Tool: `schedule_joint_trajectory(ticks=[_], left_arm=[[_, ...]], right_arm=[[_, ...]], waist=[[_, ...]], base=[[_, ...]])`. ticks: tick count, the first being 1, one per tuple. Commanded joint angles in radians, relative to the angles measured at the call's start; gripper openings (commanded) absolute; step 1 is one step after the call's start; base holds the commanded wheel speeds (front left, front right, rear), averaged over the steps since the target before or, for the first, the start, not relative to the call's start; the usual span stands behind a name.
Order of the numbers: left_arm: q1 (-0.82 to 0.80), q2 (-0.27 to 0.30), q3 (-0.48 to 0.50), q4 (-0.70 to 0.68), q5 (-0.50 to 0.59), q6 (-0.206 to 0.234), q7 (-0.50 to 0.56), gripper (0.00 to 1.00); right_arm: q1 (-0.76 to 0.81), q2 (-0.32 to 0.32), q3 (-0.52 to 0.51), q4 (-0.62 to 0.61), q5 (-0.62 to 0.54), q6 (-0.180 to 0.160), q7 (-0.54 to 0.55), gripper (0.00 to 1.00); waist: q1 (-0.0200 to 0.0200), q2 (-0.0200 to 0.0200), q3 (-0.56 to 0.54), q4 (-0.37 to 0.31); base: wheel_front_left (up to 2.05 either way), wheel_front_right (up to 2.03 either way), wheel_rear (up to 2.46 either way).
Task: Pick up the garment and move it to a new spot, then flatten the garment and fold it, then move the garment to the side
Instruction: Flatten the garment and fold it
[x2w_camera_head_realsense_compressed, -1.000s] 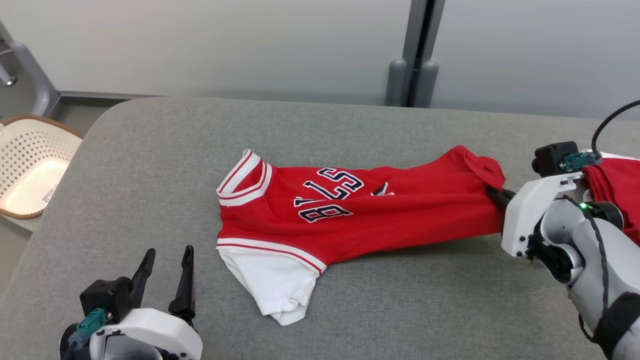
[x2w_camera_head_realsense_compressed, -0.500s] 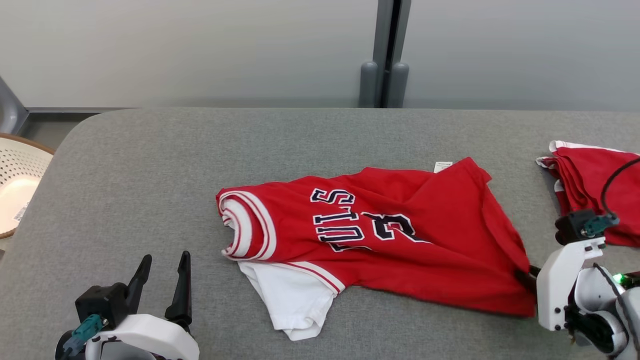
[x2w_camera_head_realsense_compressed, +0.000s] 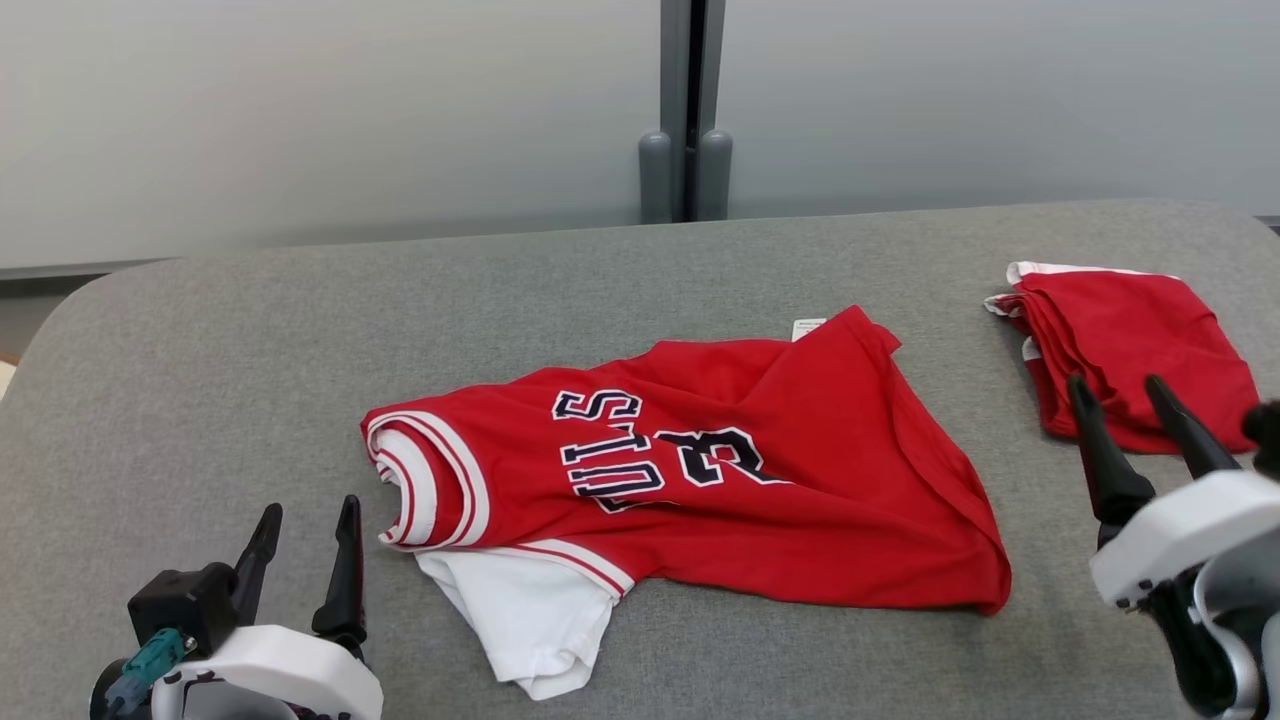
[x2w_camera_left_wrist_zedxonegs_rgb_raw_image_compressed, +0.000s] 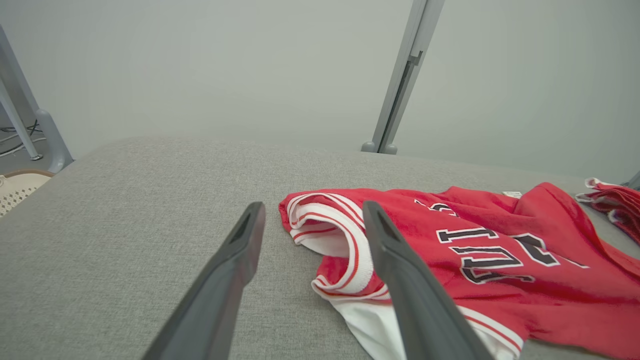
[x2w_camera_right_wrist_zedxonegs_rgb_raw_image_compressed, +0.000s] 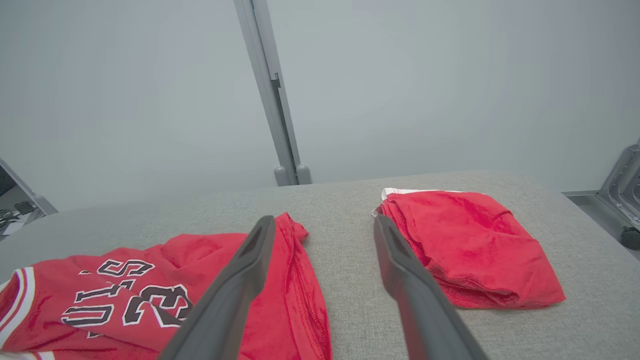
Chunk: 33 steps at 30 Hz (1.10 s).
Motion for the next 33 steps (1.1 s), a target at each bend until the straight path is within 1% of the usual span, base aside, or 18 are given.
schedule_joint_trajectory(ticks=[1,4,7,11,14,16,18,22,23,24,28,33], left_arm=[[0.009,0.011,0.005,-0.004,-0.006,0.004,0.003,1.00],[0.014,0.013,0.002,-0.011,-0.005,0.005,0.008,1.00],[0.017,0.019,-0.001,-0.019,-0.006,0.007,0.015,1.00],[0.011,0.030,-0.002,-0.033,-0.001,0.012,0.025,1.00],[-0.004,0.040,-0.012,-0.034,-0.003,0.006,0.055,1.00],[-0.021,0.048,-0.029,-0.021,-0.017,-0.005,0.111,1.00],[-0.049,0.050,-0.027,-0.011,-0.039,-0.015,0.154,1.00],[-0.090,0.073,-0.059,0.029,-0.075,-0.058,0.273,1.00],[-0.102,0.074,-0.061,0.032,-0.083,-0.070,0.291,1.00],[-0.102,0.074,-0.061,0.032,-0.083,-0.070,0.291,1.00],[-0.128,0.096,-0.087,0.056,-0.098,-0.105,0.363,1.00],[-0.172,0.111,-0.118,0.093,-0.077,-0.135,0.403,1.00]], right_arm=[[0.020,0.020,-0.012,0.002,-0.006,0.000,-0.036,1.00],[0.061,0.057,-0.029,0.028,-0.014,0.000,-0.130,1.00],[0.084,0.079,-0.017,0.065,-0.014,0.000,-0.181,1.00],[0.074,0.088,0.005,0.102,-0.005,0.000,-0.210,1.00],[0.059,0.086,0.018,0.118,-0.003,0.000,-0.218,1.00],[0.047,0.081,0.026,0.126,0.000,0.000,-0.220,1.00],[0.036,0.078,0.036,0.133,0.004,0.000,-0.221,1.00],[0.019,0.076,0.046,0.146,0.009,0.000,-0.223,1.00],[0.015,0.075,0.047,0.150,0.011,0.000,-0.225,1.00],[0.015,0.075,0.047,0.150,0.011,0.000,-0.225,1.00],[0.005,0.075,0.055,0.165,0.015,0.000,-0.232,1.00],[-0.014,0.071,0.066,0.176,0.020,0.000,-0.240,1.00]], waist=[[0.0000,-0.0001,-0.006,-0.008],[0.0000,-0.0001,-0.009,-0.018],[0.0000,-0.0001,-0.007,-0.026],[0.0000,-0.0001,0.000,-0.034],[0.0000,-0.0001,0.005,-0.041],[0.0000,-0.0001,0.011,-0.048],[0.0000,-0.0001,0.021,-0.059],[0.0000,-0.0001,0.045,-0.086],[0.0000,-0.0001,0.051,-0.093],[0.0000,-0.0001,0.051,-0.093],[0.0000,-0.0001,0.077,-0.118],[0.0000,-0.0001,0.106,-0.141]], base=[[0.00,0.00,0.00],[0.00,0.00,0.00],[0.00,0.00,0.00],[0.00,0.00,0.00],[0.00,0.00,0.00],[0.00,0.00,0.00],[0.00,0.00,0.00],[0.00,0.00,0.00],[0.00,0.00,0.00],[0.00,0.00,0.00],[0.00,0.00,0.00],[0.00,0.00,0.00]])
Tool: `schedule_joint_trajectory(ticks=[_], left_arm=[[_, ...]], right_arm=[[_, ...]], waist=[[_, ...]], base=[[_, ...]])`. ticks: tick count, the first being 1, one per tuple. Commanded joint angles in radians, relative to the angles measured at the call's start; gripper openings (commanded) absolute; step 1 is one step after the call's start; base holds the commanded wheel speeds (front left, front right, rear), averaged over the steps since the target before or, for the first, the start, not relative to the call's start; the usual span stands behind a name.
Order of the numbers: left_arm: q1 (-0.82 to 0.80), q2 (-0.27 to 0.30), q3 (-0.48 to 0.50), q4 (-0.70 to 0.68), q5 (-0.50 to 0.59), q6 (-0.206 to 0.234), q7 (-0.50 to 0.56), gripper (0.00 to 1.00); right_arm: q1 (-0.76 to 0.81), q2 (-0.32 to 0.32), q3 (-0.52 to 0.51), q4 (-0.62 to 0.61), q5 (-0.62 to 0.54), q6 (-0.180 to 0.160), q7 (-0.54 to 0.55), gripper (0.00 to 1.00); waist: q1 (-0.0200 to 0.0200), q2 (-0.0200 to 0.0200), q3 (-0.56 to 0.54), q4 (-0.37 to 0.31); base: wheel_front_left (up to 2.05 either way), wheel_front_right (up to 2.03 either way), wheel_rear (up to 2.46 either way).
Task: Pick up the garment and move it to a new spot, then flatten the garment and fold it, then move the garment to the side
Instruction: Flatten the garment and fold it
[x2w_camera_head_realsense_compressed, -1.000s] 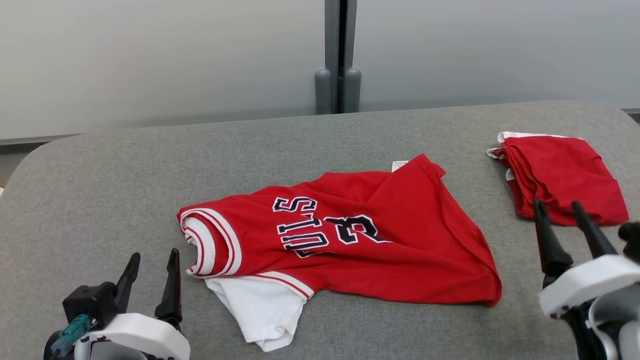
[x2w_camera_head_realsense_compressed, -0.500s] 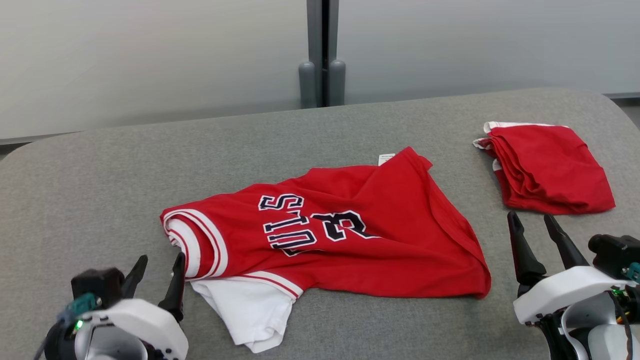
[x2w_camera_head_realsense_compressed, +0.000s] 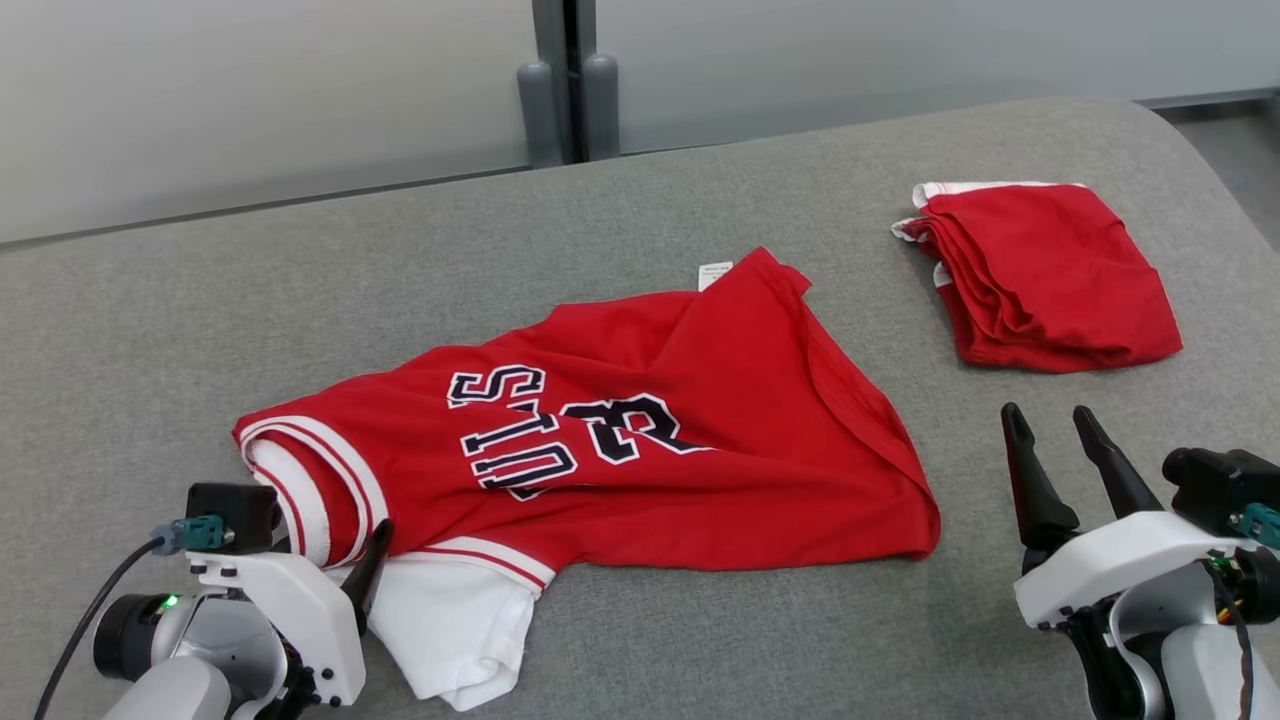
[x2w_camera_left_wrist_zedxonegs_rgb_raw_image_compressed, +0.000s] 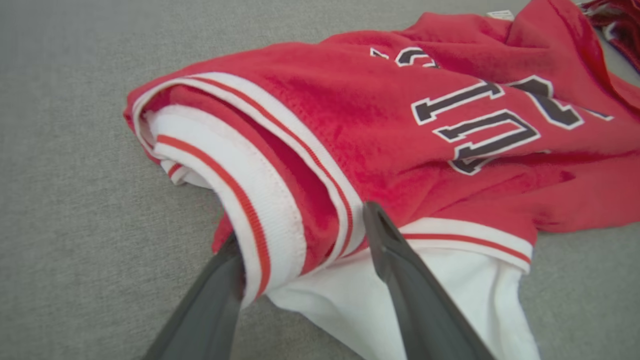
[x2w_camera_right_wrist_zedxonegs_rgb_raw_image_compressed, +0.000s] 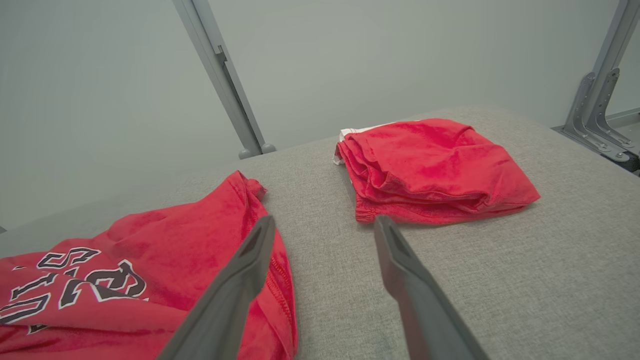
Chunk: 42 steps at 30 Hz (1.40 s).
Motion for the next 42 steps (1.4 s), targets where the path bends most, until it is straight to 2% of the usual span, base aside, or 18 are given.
schedule_joint_trajectory(ticks=[1,2,3,4,11,16,18,24,31,32,33,34,38,42], left_arm=[[-0.020,0.003,-0.006,0.009,0.005,-0.009,0.005,1.00],[-0.027,0.005,-0.010,0.015,0.008,-0.016,0.010,0.92],[-0.035,0.007,-0.012,0.018,0.010,-0.017,0.014,0.36],[-0.041,0.009,-0.014,0.022,0.011,-0.019,0.019,0.00],[-0.101,0.031,0.010,0.015,-0.006,-0.035,0.030,0.00],[-0.211,0.058,0.024,0.005,0.016,-0.045,0.055,0.00],[-0.270,0.041,0.024,0.026,0.017,-0.050,0.067,0.00],[-0.450,0.001,0.040,0.207,0.021,-0.071,0.059,0.00],[-0.588,-0.024,0.050,0.449,0.017,-0.145,-0.004,0.00],[-0.600,-0.027,0.049,0.479,0.014,-0.159,-0.015,0.16],[-0.609,-0.030,0.046,0.503,0.018,-0.172,-0.028,0.88],[-0.615,-0.035,0.045,0.524,0.018,-0.184,-0.045,1.00],[-0.597,-0.047,0.030,0.569,0.019,-0.217,-0.098,1.00],[-0.548,-0.037,0.024,0.553,0.016,-0.234,-0.154,1.00]], right_arm=[[-0.014,-0.005,0.005,0.001,0.006,0.000,-0.008,1.00],[-0.016,-0.006,0.007,0.004,0.007,0.000,-0.011,1.00],[-0.019,-0.007,0.007,0.007,0.008,0.000,-0.012,1.00],[-0.023,-0.008,0.009,0.011,0.010,0.000,-0.013,1.00],[-0.042,-0.009,0.014,0.023,0.016,0.000,-0.030,1.00],[-0.061,-0.016,0.015,0.027,0.014,0.000,-0.032,1.00],[-0.073,-0.021,0.016,0.030,0.010,0.000,-0.033,1.00],[-0.114,-0.031,0.043,0.038,0.025,0.000,-0.039,1.00],[-0.150,-0.031,0.070,0.059,0.033,0.000,-0.055,1.00],[-0.152,-0.028,0.074,0.064,0.032,0.000,-0.057,1.00],[-0.152,-0.026,0.077,0.069,0.033,0.000,-0.061,1.00],[-0.151,-0.025,0.078,0.074,0.035,0.000,-0.063,1.00],[-0.130,-0.026,0.078,0.094,0.037,0.000,-0.072,1.00],[-0.113,-0.030,0.071,0.105,0.040,0.000,-0.077,1.00]], waist=[[0.0000,-0.0001,0.014,-0.012],[0.0000,-0.0001,0.018,-0.015],[0.0000,-0.0001,0.022,-0.018],[0.0000,-0.0001,0.026,-0.020],[0.0000,-0.0001,0.062,-0.031],[0.0000,-0.0001,0.110,-0.039],[0.0000,-0.0001,0.131,-0.042],[0.0000,-0.0001,0.185,-0.066],[0.0000,-0.0001,0.205,-0.094],[0.0000,-0.0001,0.202,-0.097],[0.0000,-0.0001,0.195,-0.098],[0.0000,-0.0001,0.188,-0.096],[0.0000,-0.0001,0.142,-0.074],[0.0000,-0.0001,0.087,-0.041]], base=[[0.00,0.00,0.00],[0.00,0.00,0.00],[0.00,0.00,0.00],[0.00,0.00,0.00],[0.00,0.00,0.00],[0.00,0.00,0.00],[0.00,0.00,0.00],[0.00,0.00,0.00],[0.00,0.00,0.00],[0.00,0.00,0.00],[0.00,0.00,0.00],[0.00,0.00,0.00],[0.00,0.00,0.00],[0.00,0.00,0.00]])
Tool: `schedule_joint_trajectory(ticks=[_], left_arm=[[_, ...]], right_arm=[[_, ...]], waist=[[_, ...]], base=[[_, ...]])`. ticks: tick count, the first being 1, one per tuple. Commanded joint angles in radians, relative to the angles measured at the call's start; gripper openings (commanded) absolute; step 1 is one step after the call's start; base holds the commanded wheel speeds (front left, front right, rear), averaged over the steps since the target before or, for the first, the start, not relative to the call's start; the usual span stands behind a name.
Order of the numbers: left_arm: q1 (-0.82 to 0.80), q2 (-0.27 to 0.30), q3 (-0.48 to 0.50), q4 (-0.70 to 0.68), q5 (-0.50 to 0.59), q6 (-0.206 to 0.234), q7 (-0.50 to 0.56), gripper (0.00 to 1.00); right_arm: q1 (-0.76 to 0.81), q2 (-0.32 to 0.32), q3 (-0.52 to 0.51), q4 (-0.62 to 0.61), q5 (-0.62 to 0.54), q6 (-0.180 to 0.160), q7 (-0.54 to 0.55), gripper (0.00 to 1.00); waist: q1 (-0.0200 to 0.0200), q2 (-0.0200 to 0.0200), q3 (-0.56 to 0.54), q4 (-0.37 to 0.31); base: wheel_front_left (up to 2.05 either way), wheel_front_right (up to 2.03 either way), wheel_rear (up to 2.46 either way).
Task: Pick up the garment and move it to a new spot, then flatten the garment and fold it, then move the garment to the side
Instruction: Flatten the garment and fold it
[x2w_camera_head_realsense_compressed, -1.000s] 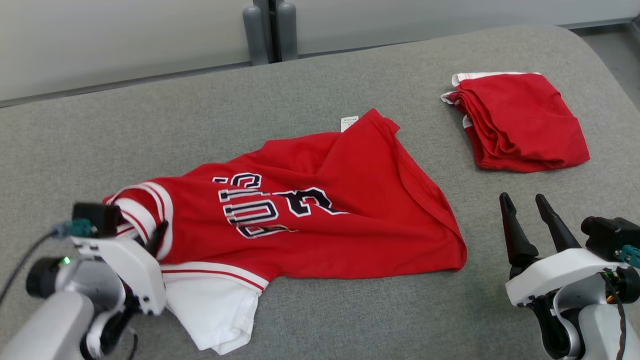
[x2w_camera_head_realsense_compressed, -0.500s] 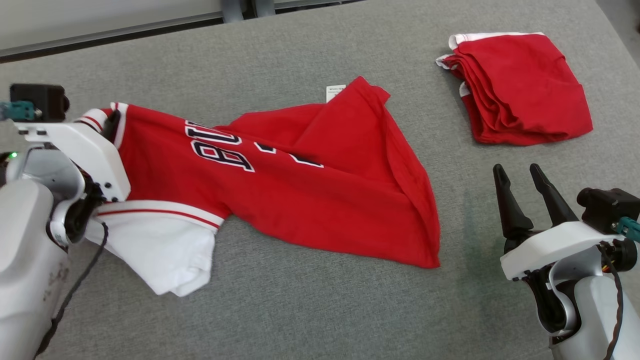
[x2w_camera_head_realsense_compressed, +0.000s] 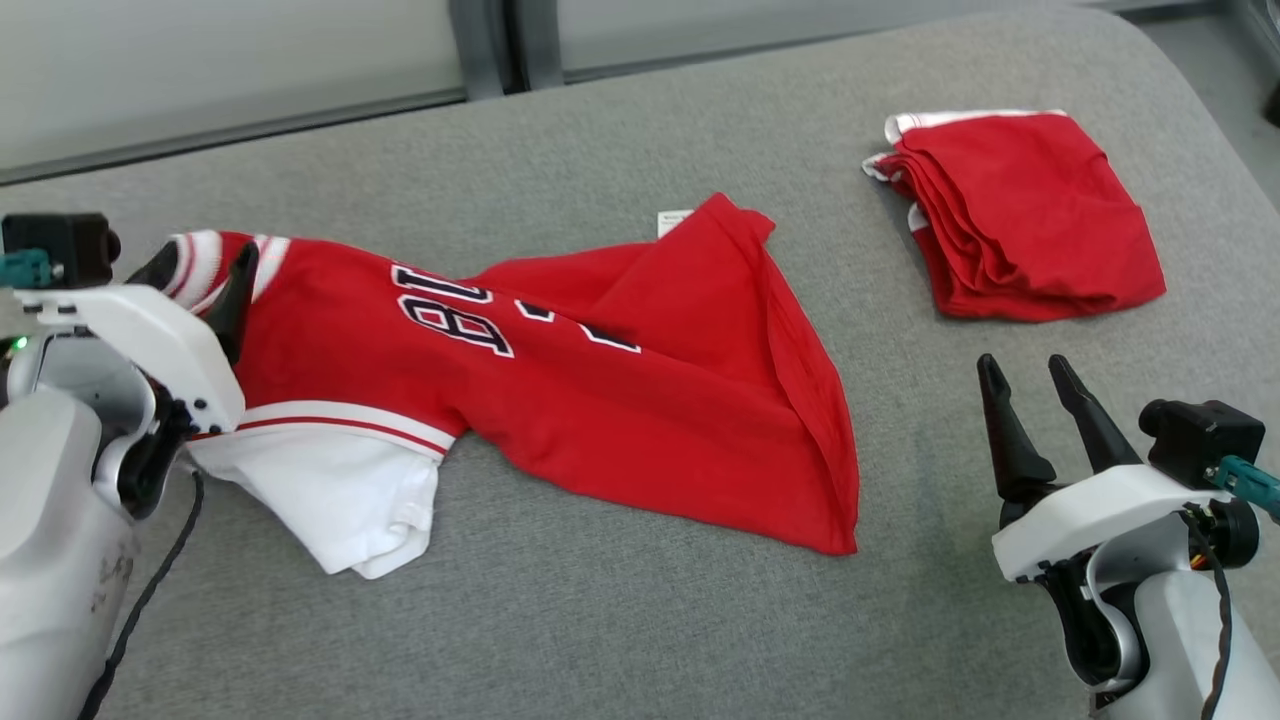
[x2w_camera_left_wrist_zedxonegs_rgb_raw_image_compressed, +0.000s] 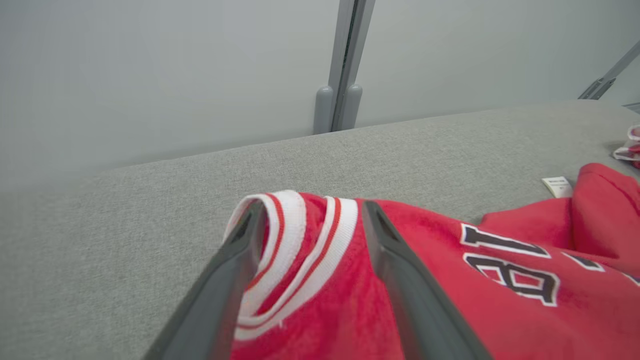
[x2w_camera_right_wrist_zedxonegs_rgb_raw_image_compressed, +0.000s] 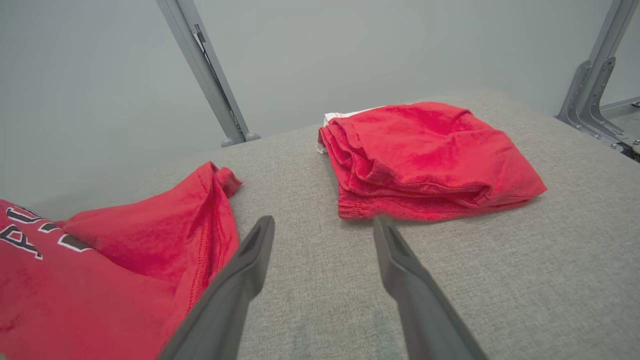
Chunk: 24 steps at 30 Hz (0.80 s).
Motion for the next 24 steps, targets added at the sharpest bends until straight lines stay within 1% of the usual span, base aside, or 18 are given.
schedule_joint_trajectory(ticks=[1,4,7,12,15,18,21,24], left_arm=[[0.017,0.012,0.006,-0.012,-0.004,-0.002,-0.015,1.00],[0.080,0.034,0.016,-0.065,0.000,0.010,-0.068,1.00],[0.165,0.047,0.027,-0.145,0.004,0.044,-0.125,1.00],[0.349,0.047,0.044,-0.311,0.005,0.145,-0.205,1.00],[0.463,0.027,0.045,-0.410,-0.013,0.205,-0.214,1.00],[0.550,0.006,0.039,-0.483,-0.033,0.246,-0.203,1.00],[0.589,0.006,0.026,-0.519,-0.033,0.271,-0.182,1.00],[0.609,-0.004,0.005,-0.535,-0.046,0.270,-0.140,1.00]], right_arm=[[0.014,-0.007,-0.003,0.002,0.004,0.000,-0.006,1.00],[0.032,-0.008,-0.010,0.004,0.001,0.000,-0.011,1.00],[0.060,-0.001,-0.022,0.004,-0.003,0.000,-0.020,1.00],[0.104,0.014,-0.045,-0.002,-0.010,0.000,-0.039,1.00],[0.125,0.022,-0.058,-0.006,-0.016,0.000,-0.042,1.00],[0.135,0.028,-0.067,-0.014,-0.020,0.000,-0.039,1.00],[0.136,0.030,-0.064,-0.022,-0.027,0.000,-0.026,1.00],[0.128,0.028,-0.063,-0.032,-0.032,0.000,-0.017,1.00]], waist=[[0.0000,0.0000,-0.038,0.030],[0.0000,0.0000,-0.081,0.055],[0.0000,0.0000,-0.122,0.081],[0.0000,0.0000,-0.170,0.116],[0.0000,0.0000,-0.185,0.126],[0.0000,0.0000,-0.191,0.133],[0.0000,0.0000,-0.192,0.133],[0.0000,0.0000,-0.191,0.128]], base=[[0.00,0.00,0.00],[0.00,0.00,0.00],[0.00,0.00,0.00],[0.00,0.00,0.00],[0.00,0.00,0.00],[0.00,0.00,0.00],[0.00,0.00,0.00],[0.00,0.00,0.00]])
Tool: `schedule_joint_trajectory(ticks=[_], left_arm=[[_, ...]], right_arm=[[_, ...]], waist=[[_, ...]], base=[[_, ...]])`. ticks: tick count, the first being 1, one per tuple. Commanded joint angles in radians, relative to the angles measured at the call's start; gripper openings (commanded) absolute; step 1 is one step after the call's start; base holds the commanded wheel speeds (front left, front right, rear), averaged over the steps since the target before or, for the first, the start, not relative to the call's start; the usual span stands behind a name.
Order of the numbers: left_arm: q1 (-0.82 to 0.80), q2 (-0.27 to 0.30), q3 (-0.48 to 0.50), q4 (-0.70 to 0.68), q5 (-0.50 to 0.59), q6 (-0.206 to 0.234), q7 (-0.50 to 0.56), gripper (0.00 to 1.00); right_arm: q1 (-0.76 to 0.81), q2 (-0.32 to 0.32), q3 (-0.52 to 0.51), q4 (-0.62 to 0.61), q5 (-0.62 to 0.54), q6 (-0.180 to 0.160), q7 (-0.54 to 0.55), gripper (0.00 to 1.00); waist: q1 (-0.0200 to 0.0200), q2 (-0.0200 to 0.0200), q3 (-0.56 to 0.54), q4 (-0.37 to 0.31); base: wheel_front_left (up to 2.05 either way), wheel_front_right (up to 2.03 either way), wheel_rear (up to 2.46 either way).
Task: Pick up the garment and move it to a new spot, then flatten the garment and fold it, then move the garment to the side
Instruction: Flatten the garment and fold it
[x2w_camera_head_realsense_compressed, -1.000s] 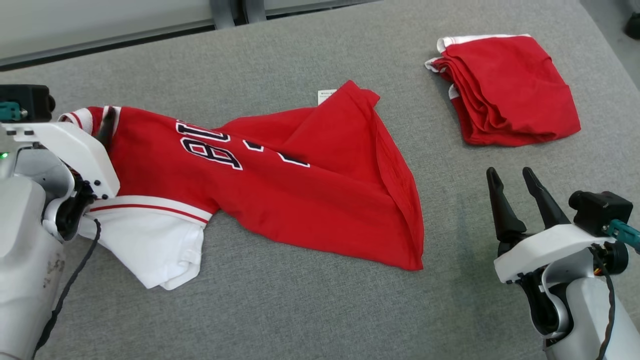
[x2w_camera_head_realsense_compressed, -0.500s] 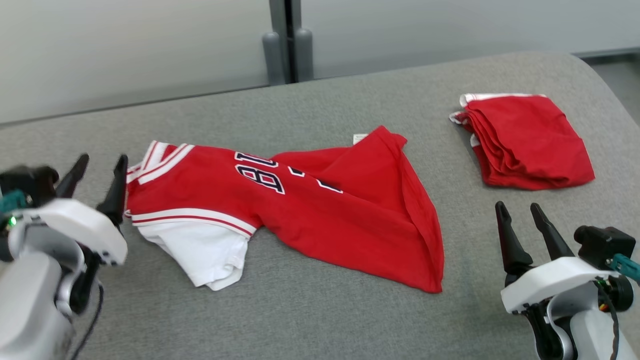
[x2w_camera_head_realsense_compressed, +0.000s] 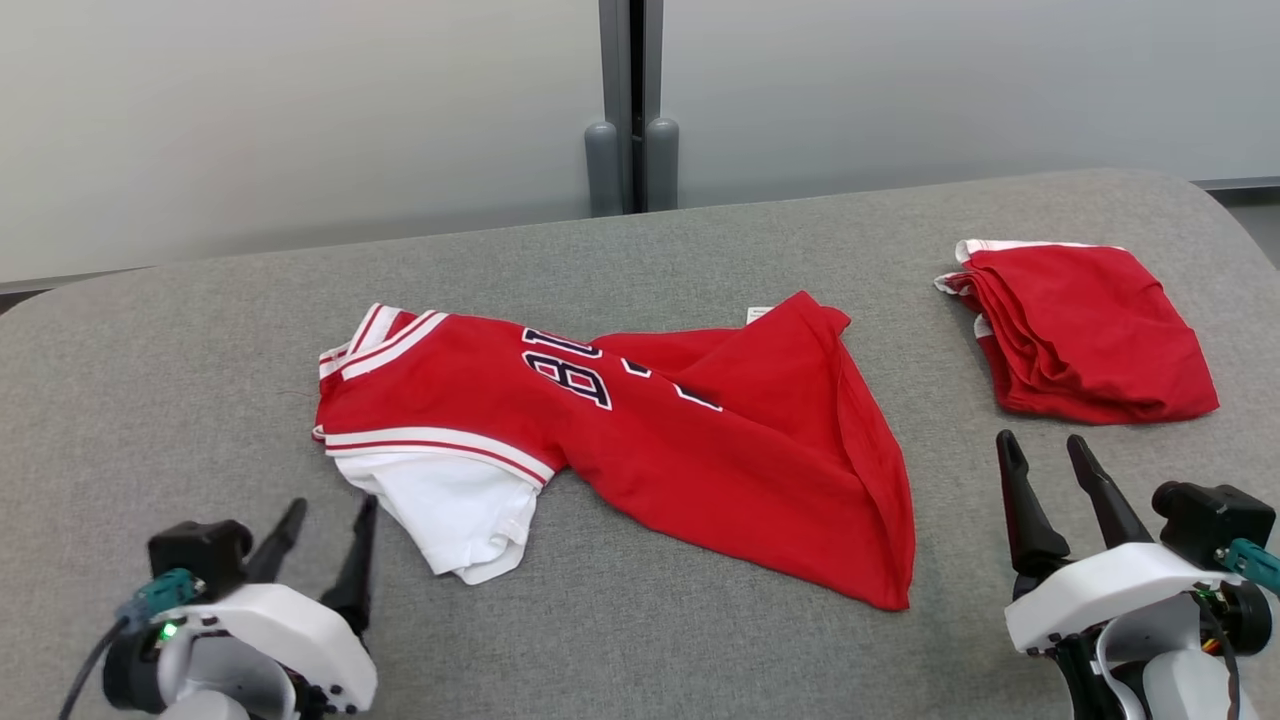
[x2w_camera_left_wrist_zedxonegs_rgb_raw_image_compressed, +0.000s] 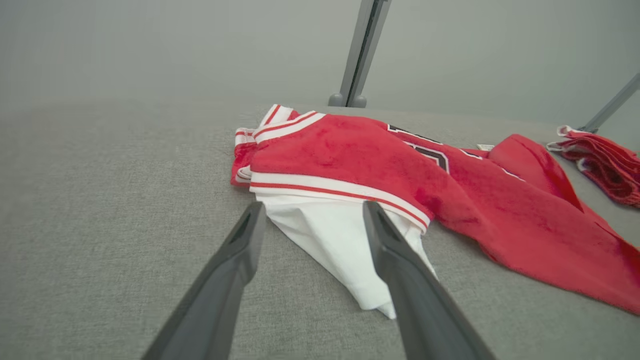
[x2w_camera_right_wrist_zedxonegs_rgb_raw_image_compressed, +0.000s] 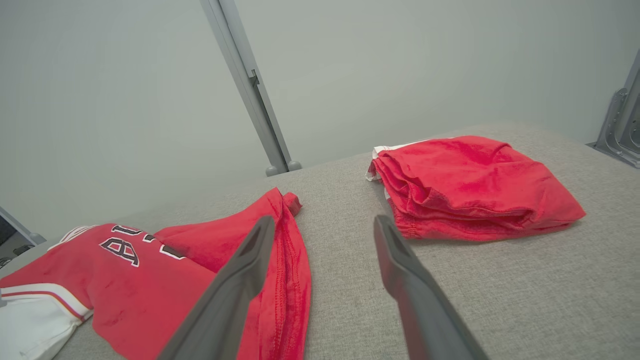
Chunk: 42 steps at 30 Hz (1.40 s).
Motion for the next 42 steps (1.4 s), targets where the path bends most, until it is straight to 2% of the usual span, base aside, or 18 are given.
schedule_joint_trajectory(ticks=[1,7,11,16,17,18,19,20,24,28,32,35,39,40,41,42], left_arm=[[0.014,-0.004,-0.018,-0.008,-0.012,-0.004,0.034,1.00],[-0.010,-0.031,-0.045,0.040,-0.071,-0.038,0.131,1.00],[-0.037,-0.053,-0.041,0.105,-0.113,-0.083,0.149,1.00],[-0.077,-0.070,-0.044,0.167,-0.122,-0.118,0.143,1.00],[-0.082,-0.073,-0.044,0.179,-0.123,-0.125,0.140,0.88],[-0.089,-0.078,-0.046,0.189,-0.125,-0.132,0.139,0.49],[-0.094,-0.080,-0.048,0.198,-0.127,-0.138,0.137,0.22],[-0.099,-0.081,-0.049,0.204,-0.125,-0.145,0.133,0.00],[-0.121,-0.077,-0.041,0.193,-0.109,-0.152,0.100,0.00],[-0.133,-0.064,-0.041,0.138,-0.090,-0.133,0.085,0.00],[-0.182,-0.053,-0.056,0.089,-0.065,-0.111,0.124,0.00],[-0.237,-0.067,-0.069,0.101,-0.052,-0.097,0.158,0.00],[-0.310,-0.084,-0.095,0.193,-0.026,-0.085,0.198,0.00],[-0.322,-0.093,-0.106,0.220,-0.021,-0.088,0.212,0.06],[-0.335,-0.097,-0.117,0.244,-0.015,-0.094,0.219,0.47],[-0.349,-0.102,-0.120,0.262,-0.012,-0.100,0.214,1.00]], right_arm=[[-0.008,-0.007,-0.003,-0.007,-0.010,0.000,0.007,1.00],[-0.018,-0.006,0.008,-0.018,-0.011,0.000,0.018,1.00],[-0.025,-0.009,0.012,-0.020,-0.012,0.000,0.019,1.00],[-0.038,-0.012,0.018,-0.016,-0.007,0.000,0.016,1.00],[-0.038,-0.011,0.018,-0.015,-0.006,0.000,0.015,1.00],[-0.039,-0.011,0.018,-0.013,-0.005,0.000,0.013,1.00],[-0.039,-0.011,0.018,-0.011,-0.004,0.000,0.012,1.00],[-0.040,-0.011,0.018,-0.010,-0.003,0.000,0.011,1.00],[-0.044,-0.010,0.016,-0.003,-0.001,0.000,0.007,1.00],[-0.046,-0.010,0.018,-0.001,0.001,0.000,0.003,1.00],[-0.060,-0.008,0.027,0.000,0.001,0.000,0.004,1.00],[-0.069,-0.008,0.032,0.004,0.003,0.000,0.001,1.00],[-0.085,-0.009,0.043,0.012,0.005,0.000,-0.002,1.00],[-0.086,-0.009,0.044,0.015,0.006,0.000,-0.002,1.00],[-0.085,-0.009,0.045,0.018,0.007,0.000,-0.004,1.00],[-0.085,-0.008,0.045,0.021,0.007,0.000,-0.005,1.00]], waist=[[0.0000,0.0000,0.003,-0.006],[0.0000,0.0000,0.032,-0.029],[0.0000,0.0000,0.056,-0.041],[0.0000,0.0000,0.074,-0.051],[0.0000,0.0000,0.077,-0.052],[0.0000,0.0000,0.079,-0.053],[0.0000,0.0000,0.081,-0.054],[0.0000,0.0000,0.083,-0.055],[0.0000,0.0000,0.083,-0.061],[0.0000,0.0000,0.090,-0.074],[0.0000,0.0000,0.115,-0.096],[0.0000,0.0000,0.136,-0.118],[0.0000,0.0000,0.156,-0.145],[0.0000,0.0000,0.158,-0.149],[0.0000,0.0000,0.159,-0.151],[0.0000,0.0000,0.159,-0.153]], base=[[0.00,0.00,0.00],[0.00,0.00,0.00],[0.00,0.00,0.00],[0.00,0.00,0.00],[0.00,0.00,0.00],[0.00,0.00,0.00],[0.00,0.00,0.00],[0.00,0.00,0.00],[0.00,0.00,0.00],[0.00,0.00,0.00],[0.00,0.00,0.00],[0.00,0.00,0.00],[0.00,0.00,0.00],[0.00,0.00,0.00],[0.00,0.00,0.00],[0.00,0.00,0.00]])
